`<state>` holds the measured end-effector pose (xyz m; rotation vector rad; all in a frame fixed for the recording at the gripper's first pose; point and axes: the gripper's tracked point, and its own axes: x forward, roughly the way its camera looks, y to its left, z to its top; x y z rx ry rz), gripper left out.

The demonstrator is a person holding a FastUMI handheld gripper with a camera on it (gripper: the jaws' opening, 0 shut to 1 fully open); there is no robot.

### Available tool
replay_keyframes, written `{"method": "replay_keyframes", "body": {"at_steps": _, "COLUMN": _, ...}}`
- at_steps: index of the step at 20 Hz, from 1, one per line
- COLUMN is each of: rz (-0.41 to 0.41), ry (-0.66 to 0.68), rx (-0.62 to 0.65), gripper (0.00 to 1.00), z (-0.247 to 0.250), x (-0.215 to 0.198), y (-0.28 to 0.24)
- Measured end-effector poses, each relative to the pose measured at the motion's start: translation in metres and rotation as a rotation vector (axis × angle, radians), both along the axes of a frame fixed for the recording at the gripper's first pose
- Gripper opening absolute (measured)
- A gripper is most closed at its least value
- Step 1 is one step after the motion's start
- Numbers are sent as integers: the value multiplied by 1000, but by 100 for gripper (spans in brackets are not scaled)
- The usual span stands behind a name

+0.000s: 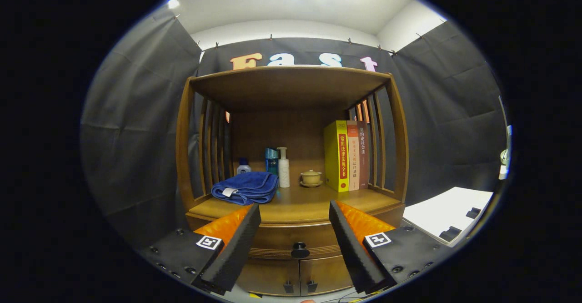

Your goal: Pull open the drawer, take out the items inside it, and place them on the countertop above the cabinet.

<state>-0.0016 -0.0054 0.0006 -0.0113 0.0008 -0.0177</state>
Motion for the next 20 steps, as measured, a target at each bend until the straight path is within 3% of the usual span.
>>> {"method": "replay_keyframes", "body": {"at_steps": 20, "rz": 30, "ry": 17, "rx": 48, "gripper": 99, "z": -6, "x": 3, "y": 11}}
